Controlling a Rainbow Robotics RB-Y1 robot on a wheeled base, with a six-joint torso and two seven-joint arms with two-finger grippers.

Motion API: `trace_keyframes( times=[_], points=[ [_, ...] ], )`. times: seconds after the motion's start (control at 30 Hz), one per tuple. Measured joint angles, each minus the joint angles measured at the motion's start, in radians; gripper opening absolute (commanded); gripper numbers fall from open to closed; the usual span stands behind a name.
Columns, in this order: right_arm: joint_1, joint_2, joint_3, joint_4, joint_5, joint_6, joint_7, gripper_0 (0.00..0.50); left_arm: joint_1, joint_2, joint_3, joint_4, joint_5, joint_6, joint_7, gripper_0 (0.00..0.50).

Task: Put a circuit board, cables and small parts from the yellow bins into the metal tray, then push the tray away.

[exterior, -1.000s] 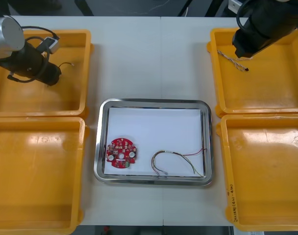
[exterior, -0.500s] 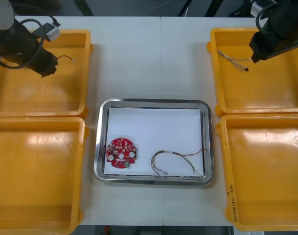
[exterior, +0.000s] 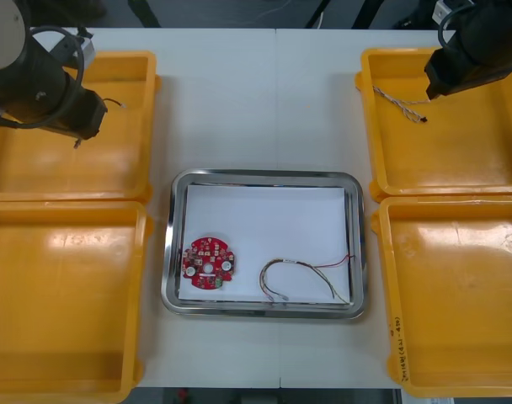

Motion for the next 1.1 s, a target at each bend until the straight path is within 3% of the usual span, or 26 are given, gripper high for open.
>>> trace_keyframes(
  times=[0.23, 0.47, 0.73, 0.93, 1.1],
  points=[
    [-0.029, 0.014, -0.014, 0.114, 0.01, -0.133, 0.0, 0.5, 0.072, -0.002, 0.0, -0.22, 0.006, 0.073, 0.049, 0.0],
    [-0.07, 0.014, -0.017, 0.238, 0.01, -0.183, 0.0, 0.5, 0.076, -0.042, -0.023, -0.321, -0.007, 0.075, 0.174, 0.0],
    [-0.133, 0.018, -0.035, 0.404, 0.01, -0.256, 0.0, 0.5, 0.076, -0.105, -0.19, -0.346, -0.068, 0.075, 0.53, 0.0],
    [-0.204, 0.019, -0.054, 0.561, 0.01, -0.321, 0.0, 0.5, 0.076, -0.137, -0.318, -0.345, -0.107, 0.058, 0.543, 0.0],
    [-0.226, 0.019, -0.09, 0.612, 0.02, -0.347, 0.003, 0.5, 0.076, -0.156, -0.366, -0.316, -0.121, 0.006, 0.543, 0.0]
  ],
)
